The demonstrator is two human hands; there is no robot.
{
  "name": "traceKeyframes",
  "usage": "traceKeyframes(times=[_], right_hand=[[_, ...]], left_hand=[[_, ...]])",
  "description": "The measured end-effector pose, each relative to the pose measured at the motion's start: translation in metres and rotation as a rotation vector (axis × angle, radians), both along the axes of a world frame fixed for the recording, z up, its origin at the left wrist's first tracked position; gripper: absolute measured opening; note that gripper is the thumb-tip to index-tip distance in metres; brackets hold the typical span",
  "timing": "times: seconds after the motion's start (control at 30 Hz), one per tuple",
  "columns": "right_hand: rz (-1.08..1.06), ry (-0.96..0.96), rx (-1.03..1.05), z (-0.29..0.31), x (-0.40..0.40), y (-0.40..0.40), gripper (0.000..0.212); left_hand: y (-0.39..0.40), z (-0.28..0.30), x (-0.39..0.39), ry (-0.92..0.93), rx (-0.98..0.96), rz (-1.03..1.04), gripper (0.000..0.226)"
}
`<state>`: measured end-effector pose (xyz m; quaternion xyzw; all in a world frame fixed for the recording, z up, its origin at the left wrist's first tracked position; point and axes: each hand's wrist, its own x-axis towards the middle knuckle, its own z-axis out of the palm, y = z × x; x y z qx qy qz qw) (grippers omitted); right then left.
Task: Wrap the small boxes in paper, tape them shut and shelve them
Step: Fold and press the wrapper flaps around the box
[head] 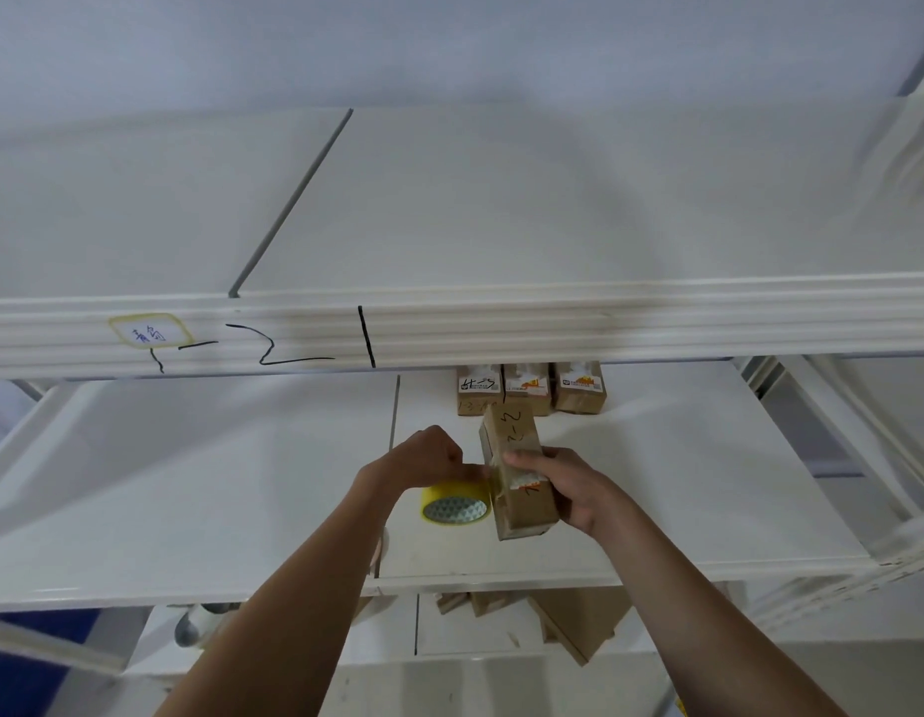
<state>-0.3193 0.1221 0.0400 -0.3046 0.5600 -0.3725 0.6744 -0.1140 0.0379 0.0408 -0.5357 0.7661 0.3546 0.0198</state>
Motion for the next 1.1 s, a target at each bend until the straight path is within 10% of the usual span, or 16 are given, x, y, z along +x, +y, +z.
traceKeyframes(times=[0.27,0.57,1.1], right_hand=[[-0.125,-0.143,0.083,-0.005,0.004,0.000,0.045],[0.005,0.358,0.031,-0.005,0.008,-0.008,0.052],[-0.042,0.384,0.027,-0.008,0.005,-0.018,0.042]], left_hand=[[-0.001,0.004,-0.011,0.025,-0.154,0.051,0.056],[0.005,0.010,-0.023,-0.079,-0.289,0.030,0.052],[-0.006,0.008,0.003,-0.099,-0.142,0.051,0.057]])
